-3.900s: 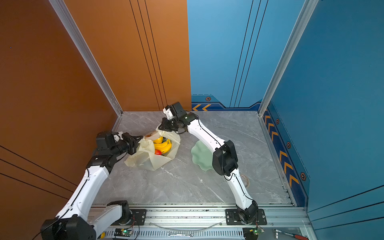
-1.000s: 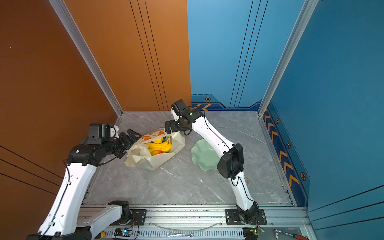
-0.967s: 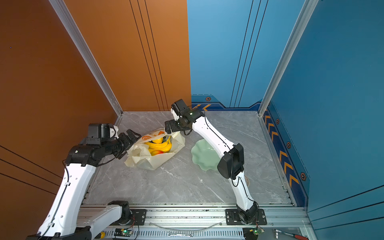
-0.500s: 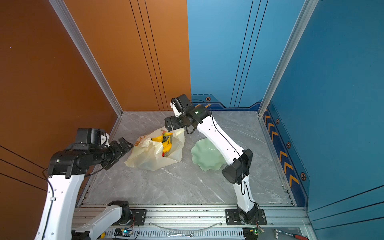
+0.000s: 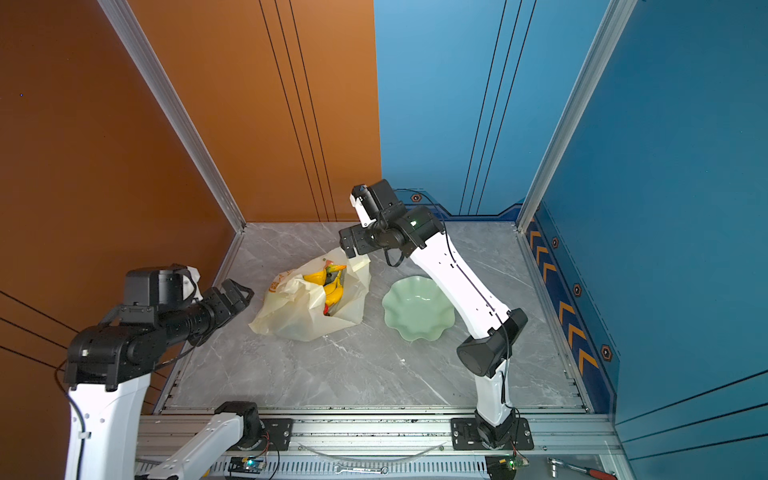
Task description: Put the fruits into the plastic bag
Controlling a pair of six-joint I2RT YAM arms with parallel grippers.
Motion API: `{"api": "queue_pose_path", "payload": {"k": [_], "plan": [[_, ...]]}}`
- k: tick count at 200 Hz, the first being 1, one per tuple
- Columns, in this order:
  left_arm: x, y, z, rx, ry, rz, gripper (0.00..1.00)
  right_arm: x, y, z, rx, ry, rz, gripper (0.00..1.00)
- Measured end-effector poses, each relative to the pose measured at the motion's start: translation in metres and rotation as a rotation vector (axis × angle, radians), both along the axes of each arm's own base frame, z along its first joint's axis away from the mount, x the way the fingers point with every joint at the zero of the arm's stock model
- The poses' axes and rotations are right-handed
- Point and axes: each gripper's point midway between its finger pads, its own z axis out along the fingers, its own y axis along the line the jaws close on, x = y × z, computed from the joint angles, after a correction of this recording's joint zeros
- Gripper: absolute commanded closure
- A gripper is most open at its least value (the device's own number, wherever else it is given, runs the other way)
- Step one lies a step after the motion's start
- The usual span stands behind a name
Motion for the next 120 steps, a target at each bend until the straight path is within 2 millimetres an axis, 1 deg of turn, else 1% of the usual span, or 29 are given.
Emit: {"api": "queue_pose_path", "payload": {"k": [27,68,96,120], "plan": [[-0.002,0.007,0.004,0.020,-0.022,0.038,0.02,0.005,-0.015,0.009,0.020,-0.016,-0.027,0.00],[-0.006,0.020,0.014,0.066,-0.084,0.093,0.02,0.008,-0.041,0.012,0.076,-0.058,-0.064,0.00],[-0.011,0.030,0.022,0.098,-0.152,0.137,0.02,0.006,-0.058,0.010,0.146,-0.119,-0.092,0.00],[-0.013,0.039,0.021,0.127,-0.191,0.180,0.02,0.001,-0.077,0.002,0.234,-0.210,-0.128,0.00]]}}
